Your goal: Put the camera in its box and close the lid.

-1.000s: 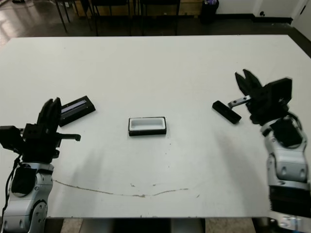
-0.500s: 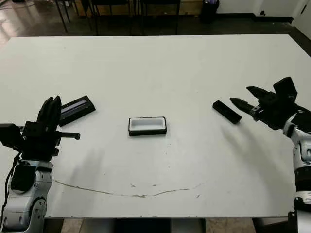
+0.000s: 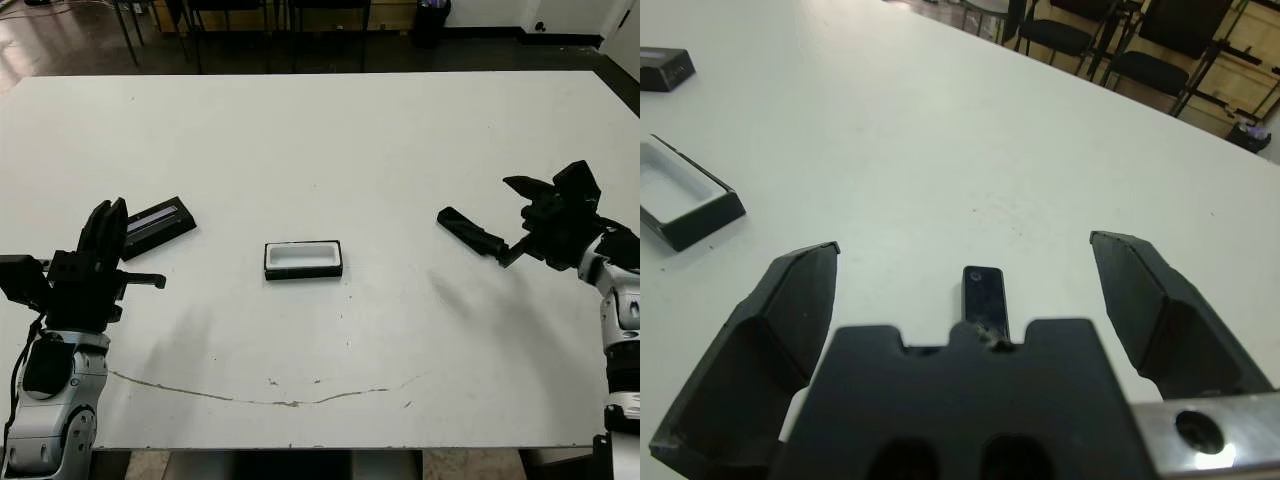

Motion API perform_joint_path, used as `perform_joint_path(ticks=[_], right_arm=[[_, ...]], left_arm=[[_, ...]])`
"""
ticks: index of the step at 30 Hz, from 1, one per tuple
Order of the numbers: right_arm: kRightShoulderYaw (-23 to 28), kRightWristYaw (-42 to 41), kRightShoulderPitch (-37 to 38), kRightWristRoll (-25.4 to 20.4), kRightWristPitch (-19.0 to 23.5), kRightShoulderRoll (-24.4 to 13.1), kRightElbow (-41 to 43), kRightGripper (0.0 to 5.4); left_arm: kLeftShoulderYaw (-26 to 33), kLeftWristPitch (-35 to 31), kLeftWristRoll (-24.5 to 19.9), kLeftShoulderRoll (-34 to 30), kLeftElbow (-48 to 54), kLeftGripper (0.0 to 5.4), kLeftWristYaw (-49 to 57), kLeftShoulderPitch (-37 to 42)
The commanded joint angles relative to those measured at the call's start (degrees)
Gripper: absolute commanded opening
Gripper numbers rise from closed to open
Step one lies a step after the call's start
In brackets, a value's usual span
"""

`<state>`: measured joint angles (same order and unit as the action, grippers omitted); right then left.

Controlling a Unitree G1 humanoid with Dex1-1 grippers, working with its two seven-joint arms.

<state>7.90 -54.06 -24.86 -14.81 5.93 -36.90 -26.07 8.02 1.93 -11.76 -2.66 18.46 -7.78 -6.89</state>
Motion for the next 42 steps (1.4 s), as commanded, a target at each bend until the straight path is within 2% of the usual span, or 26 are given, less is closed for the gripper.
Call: perform_joint_path(ticks=[1, 5, 15, 22, 28, 34, 42], right_arm=[[-0.47, 0.44, 1.02, -0.25, 2.41, 0.72, 0.45, 5.38], [-0.61, 2.21, 1.43, -0.01, 3.91, 1.59, 0.57, 5.38], [-3.21, 2.68, 1.98, 1.45, 3.17, 3.27, -1.74, 5.38], [-4.70, 1.87, 1.00, 2.47, 2.16, 4.08, -7.05, 5.38], [-4.55, 2.00, 0.02, 2.63, 3.81, 3.71, -11.89, 5.38], [-3.26, 2.83, -0.46, 2.65, 2.60, 3.50, -15.84, 5.38], [-1.82, 5.08, -0.68, 3.26, -1.63, 3.91, -19.14, 5.38]], left_arm=[[0.56, -0.02, -0.63, -0.81, -1.55, 0.00, -0.61, -0.69], [0.63, 0.06, -0.36, -0.79, -1.58, 0.00, -0.59, -0.79], [0.54, 0.74, 0.70, -0.91, -1.53, 0.00, -0.39, -1.10], [0.81, 0.58, -0.03, -0.98, -1.31, 0.00, -0.71, -1.28], [0.97, 0.39, 0.07, -1.32, -1.29, 0.00, -0.83, -1.47], [1.40, 0.95, -1.01, -1.47, -2.06, 0.00, -1.60, -1.43], [1.37, 0.98, -0.94, -1.64, -2.52, 0.00, -1.71, -1.32]])
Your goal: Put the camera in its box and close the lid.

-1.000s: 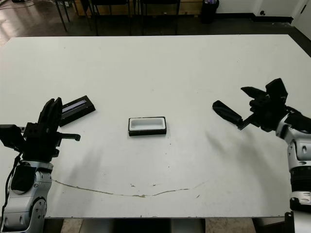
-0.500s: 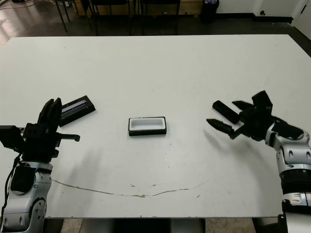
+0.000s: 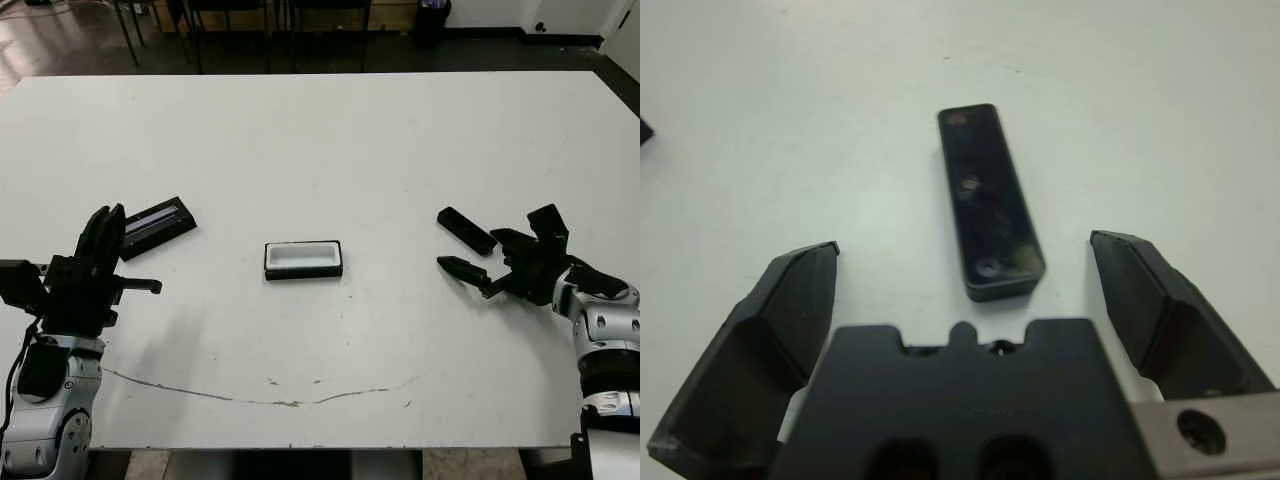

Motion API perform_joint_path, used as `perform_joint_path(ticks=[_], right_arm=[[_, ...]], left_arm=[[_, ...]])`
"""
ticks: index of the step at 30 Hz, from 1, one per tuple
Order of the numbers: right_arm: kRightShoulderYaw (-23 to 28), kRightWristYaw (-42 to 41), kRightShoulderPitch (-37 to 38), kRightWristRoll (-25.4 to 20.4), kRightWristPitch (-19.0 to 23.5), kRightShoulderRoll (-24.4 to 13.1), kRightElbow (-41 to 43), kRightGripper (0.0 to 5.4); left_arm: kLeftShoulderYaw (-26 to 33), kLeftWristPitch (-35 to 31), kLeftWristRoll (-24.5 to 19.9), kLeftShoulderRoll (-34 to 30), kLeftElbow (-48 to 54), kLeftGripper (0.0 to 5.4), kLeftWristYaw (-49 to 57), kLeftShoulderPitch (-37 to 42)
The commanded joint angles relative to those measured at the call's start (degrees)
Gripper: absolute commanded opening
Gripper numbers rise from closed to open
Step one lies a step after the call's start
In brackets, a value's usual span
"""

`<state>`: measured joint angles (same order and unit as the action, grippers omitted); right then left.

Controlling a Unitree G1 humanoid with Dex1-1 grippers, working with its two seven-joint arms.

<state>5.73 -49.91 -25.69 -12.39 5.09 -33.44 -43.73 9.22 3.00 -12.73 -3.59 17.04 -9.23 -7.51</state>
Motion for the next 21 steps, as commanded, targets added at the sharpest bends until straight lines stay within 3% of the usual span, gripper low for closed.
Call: perform_joint_path(ticks=[1, 13, 21], right_arm=[[0.31, 1.10, 0.21, 0.99, -1.41, 0.53, -1.66, 5.38], [-0.17, 5.82, -0.06, 1.45, 0.14, 2.70, -1.55, 5.30], [-1.60, 7.34, -1.17, 3.10, -0.53, 4.22, -3.55, 3.68]], left_arm=[[0.15, 0.09, 0.05, -0.75, -1.21, 0.00, -0.36, -0.68], [0.02, 0.93, -0.39, -0.93, -1.91, 0.00, -1.01, -0.80], [0.10, 1.57, -0.64, -1.16, -2.37, 0.00, -1.45, -0.98]])
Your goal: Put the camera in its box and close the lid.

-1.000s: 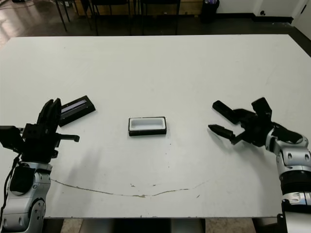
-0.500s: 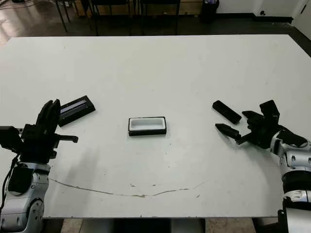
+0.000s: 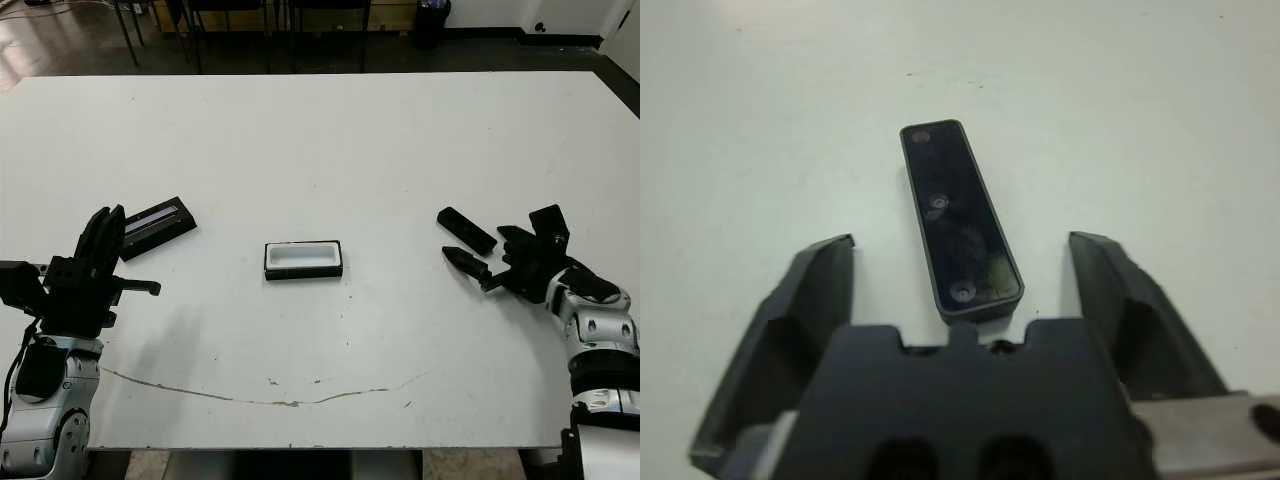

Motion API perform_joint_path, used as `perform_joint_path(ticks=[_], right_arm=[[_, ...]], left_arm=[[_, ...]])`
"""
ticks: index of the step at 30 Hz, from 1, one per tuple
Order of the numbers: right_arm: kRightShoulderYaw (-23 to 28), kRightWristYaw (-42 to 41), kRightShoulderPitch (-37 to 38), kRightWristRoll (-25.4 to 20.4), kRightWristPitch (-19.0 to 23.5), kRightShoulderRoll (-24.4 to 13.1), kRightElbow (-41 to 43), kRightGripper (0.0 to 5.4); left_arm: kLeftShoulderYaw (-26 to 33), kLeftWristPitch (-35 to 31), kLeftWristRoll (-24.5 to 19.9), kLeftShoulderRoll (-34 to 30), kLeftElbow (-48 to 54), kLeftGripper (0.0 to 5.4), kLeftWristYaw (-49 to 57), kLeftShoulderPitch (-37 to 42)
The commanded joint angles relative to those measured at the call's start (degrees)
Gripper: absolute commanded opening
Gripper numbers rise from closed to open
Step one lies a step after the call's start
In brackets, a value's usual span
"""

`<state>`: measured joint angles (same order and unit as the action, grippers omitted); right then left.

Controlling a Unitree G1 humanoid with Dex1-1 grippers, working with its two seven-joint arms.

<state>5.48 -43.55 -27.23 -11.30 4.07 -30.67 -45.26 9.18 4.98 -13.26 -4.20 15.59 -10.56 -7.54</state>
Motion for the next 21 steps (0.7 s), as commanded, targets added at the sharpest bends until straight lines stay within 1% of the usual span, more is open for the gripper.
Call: perform_joint_path(ticks=[1, 3, 7, 13, 15, 17, 21], right_arm=[[-1.62, 1.43, 0.21, 2.51, -0.38, 1.73, -2.50, 3.45], [-2.13, 2.23, 0.15, 3.52, -2.92, 2.19, -3.31, 3.15], [-3.14, 4.40, 0.14, 5.67, -7.02, 2.58, -4.62, 2.30], [-3.33, 3.60, -0.80, 6.32, -10.46, 2.18, -8.58, 0.99], [-3.50, 3.43, -1.02, 6.65, -11.42, 1.89, -9.66, 0.63], [-3.58, 2.77, -1.26, 6.65, -12.03, 1.61, -10.30, 0.46], [-3.71, 1.04, -2.18, 6.43, -11.95, 1.12, -11.28, 0.44]], left_arm=[[0.17, -0.49, -0.07, -0.58, -0.87, 0.00, -0.09, -1.01], [0.21, -0.35, -0.08, -0.61, -0.98, 0.00, -0.19, -1.07], [0.17, -0.91, 0.17, -0.57, -0.41, 0.00, 0.27, -1.32], [0.24, -0.83, 0.28, -0.80, -0.49, 0.00, 0.20, -1.41], [0.16, -0.31, 0.51, -0.92, -0.75, 0.00, 0.00, -1.37], [0.12, -0.08, 0.54, -0.97, -0.99, 0.00, -0.14, -1.20], [0.12, -1.03, -0.13, -0.79, -0.77, 0.00, 0.01, -0.96]])
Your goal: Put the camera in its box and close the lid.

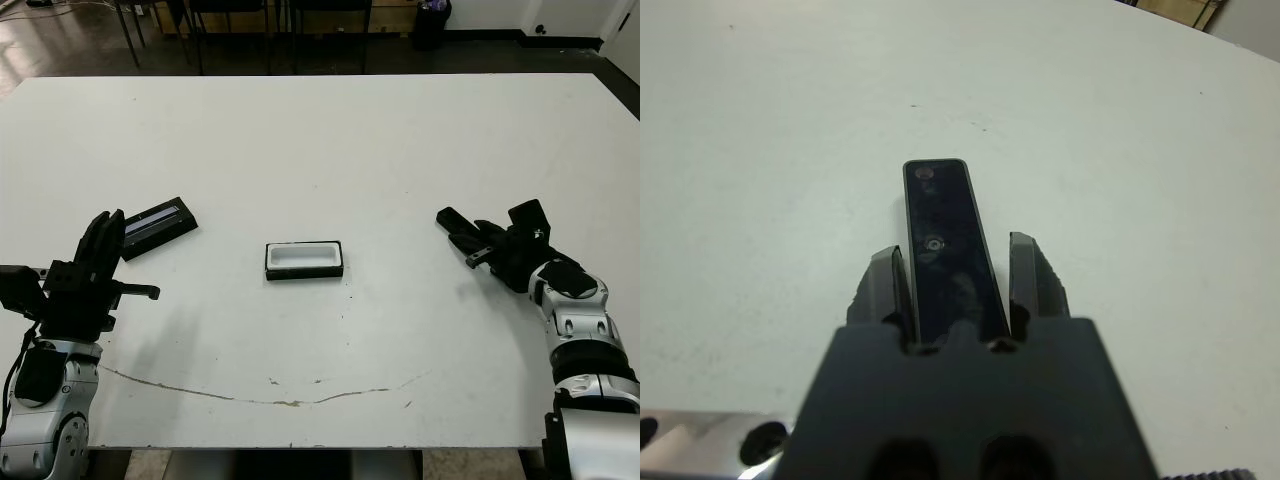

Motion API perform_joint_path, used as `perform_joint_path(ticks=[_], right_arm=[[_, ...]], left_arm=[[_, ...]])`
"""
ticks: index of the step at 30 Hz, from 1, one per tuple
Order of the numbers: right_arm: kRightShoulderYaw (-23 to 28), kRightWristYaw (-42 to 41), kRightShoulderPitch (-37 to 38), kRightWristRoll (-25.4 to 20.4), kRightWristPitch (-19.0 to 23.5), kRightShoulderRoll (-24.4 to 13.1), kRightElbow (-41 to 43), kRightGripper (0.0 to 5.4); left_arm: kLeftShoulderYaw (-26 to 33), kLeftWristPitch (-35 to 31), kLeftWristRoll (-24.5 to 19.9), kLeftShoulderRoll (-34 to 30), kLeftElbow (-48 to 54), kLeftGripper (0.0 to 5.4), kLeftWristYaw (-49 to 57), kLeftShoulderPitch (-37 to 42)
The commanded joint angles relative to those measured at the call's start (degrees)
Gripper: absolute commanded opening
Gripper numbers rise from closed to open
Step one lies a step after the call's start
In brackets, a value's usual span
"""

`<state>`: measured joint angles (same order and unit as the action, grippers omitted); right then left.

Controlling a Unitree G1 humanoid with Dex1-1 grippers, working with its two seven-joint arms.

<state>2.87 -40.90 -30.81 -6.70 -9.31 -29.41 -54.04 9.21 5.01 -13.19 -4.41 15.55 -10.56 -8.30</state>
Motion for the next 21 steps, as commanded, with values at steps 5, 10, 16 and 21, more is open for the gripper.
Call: perform_joint_path(ticks=[5, 10, 16, 21], right_arm=[[-1.47, -3.24, 0.29, 2.06, 0.36, -0.74, -3.47, 0.44], [0.99, -8.49, -1.43, -1.58, 4.00, -0.44, -3.49, 0.44], [3.79, -20.09, -4.27, -8.31, 8.01, 0.25, 2.04, 0.39], [1.40, -24.52, -5.24, -10.59, 12.06, 1.69, 15.12, 0.39]], left_arm=[[0.11, -0.93, -0.12, -0.70, -1.16, 0.00, -0.04, 0.24], [0.04, -1.33, -0.27, -0.73, -0.82, 0.00, -0.05, 0.15], [-0.02, -0.57, 0.42, -0.91, -1.16, 0.00, -0.10, 0.24], [-0.57, -0.71, 0.75, -0.68, -1.30, 0.00, 0.02, 0.45]])
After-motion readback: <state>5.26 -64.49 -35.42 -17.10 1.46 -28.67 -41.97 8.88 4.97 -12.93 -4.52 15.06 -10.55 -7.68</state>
